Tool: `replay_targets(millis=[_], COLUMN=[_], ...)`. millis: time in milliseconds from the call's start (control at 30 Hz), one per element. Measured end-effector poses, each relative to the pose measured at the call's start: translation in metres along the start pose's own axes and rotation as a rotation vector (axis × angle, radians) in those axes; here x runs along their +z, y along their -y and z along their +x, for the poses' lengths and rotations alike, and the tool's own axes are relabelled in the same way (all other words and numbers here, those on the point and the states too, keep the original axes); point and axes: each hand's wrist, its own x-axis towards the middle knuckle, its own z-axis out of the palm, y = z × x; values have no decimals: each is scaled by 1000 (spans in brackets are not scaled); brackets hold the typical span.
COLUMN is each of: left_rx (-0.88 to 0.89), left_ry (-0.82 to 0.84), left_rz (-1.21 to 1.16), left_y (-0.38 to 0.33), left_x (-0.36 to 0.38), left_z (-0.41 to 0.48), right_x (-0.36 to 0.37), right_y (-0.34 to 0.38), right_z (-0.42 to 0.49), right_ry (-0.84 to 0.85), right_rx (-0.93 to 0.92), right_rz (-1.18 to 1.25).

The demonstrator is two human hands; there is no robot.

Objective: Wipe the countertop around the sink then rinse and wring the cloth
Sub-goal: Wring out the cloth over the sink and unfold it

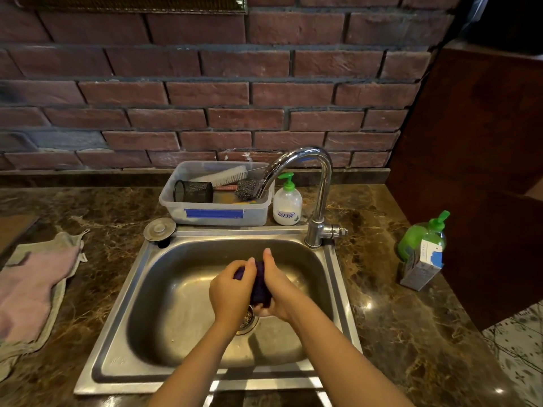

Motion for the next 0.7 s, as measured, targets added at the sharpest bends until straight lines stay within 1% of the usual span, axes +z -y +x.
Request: replay_targets(millis=[33, 67, 100, 167, 200, 267, 333, 367, 433, 500, 600, 700], left_rx=[-58, -135, -227, -415, -495, -594, -617, -606, -539, -471, -407, -347], left_ry=[-8, -19, -15, 42, 78, 125, 120, 102, 50, -12, -53, -55], left_rz=[-23, -73, -141, -240, -268, -333, -367, -353, -329, -285, -183, -40], left_y=[-2, -4, -8, -17, -21, -24, -25, -25, -22, -19, -14, -12], left_x=[-1, -2, -3, -1, 0, 1, 3, 4, 6, 8, 10, 10], left_z=[4, 8, 12, 15, 16, 16, 14, 12, 8, 4, 2, 7], right_x=[-2, -4, -5, -10, -13, -18, -21, -21, -19, -14, -8, -5], right_y=[-2, -6, -12, -23, -25, -23, -17, -15, -14, -12, -9, -3], right_z=[-4, -6, -9, -12, -12, -11, -7, -5, 0, 4, 8, 12], right_ry=[12, 4, -34, -187, -225, -210, -176, -180, -231, -319, -418, -455], right_rx=[-54, -167, -330, -739, -886, -1017, -1061, -1065, -1070, -1061, -991, -912], right_rz=[0, -68, -218, -643, -806, -939, -989, -976, -898, -873, -900, -967])
